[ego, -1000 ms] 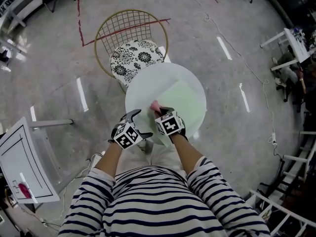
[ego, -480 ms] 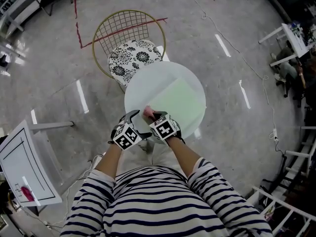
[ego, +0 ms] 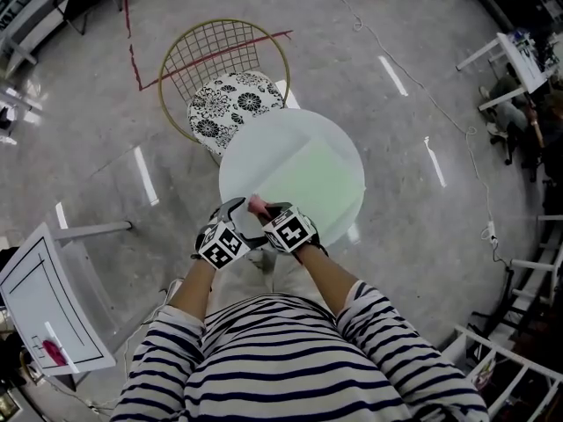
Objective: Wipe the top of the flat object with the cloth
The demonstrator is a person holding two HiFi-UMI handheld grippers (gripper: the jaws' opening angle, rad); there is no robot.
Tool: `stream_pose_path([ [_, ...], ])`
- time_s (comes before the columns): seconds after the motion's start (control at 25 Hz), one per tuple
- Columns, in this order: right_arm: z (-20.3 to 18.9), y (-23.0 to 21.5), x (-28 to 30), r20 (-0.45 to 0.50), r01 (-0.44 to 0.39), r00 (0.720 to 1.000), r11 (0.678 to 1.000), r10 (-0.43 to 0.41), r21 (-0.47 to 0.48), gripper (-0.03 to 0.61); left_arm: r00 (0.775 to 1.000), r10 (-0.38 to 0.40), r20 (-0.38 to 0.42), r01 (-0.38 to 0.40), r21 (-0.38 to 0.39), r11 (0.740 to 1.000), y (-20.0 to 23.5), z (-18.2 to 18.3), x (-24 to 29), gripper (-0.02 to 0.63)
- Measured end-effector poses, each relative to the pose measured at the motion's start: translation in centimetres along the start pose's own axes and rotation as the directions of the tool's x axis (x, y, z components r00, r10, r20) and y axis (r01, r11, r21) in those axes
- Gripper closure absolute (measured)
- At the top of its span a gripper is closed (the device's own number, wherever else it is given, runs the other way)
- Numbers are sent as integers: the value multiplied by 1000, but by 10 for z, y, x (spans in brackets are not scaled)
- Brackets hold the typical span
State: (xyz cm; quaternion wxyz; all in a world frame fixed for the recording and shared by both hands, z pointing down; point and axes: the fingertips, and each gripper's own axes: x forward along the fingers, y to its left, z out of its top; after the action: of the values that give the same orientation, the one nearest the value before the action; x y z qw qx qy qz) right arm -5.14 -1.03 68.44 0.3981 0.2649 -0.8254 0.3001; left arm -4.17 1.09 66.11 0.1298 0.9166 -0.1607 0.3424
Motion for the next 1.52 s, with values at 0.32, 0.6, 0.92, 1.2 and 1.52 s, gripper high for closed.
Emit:
stream_pose_path([
  [0.32, 7, -48, -44, 118, 34, 992, 989, -51, 143, 531, 1000, -12, 10, 12, 11, 1000, 1, 7, 2, 104],
  [0.6, -9, -139, -91, 138, 191, 963, 949, -230, 249, 531, 998, 5, 62, -5, 1, 1000, 5, 27, 3, 263],
  [0.92, -27, -217, -116, 60, 359, 923, 907, -380, 222, 531, 993, 61, 100, -61, -5, 998, 13, 45, -1, 419],
  [1.2, -24, -258, -126, 26, 424, 899, 885, -437, 190, 531, 989, 75, 131, -71, -34, 997, 13, 65, -5, 456],
  [1.52, -26, -266, -114, -5, 438, 898, 890, -441, 131, 531, 988, 78, 131, -71, -57, 996, 6, 68, -11, 567],
])
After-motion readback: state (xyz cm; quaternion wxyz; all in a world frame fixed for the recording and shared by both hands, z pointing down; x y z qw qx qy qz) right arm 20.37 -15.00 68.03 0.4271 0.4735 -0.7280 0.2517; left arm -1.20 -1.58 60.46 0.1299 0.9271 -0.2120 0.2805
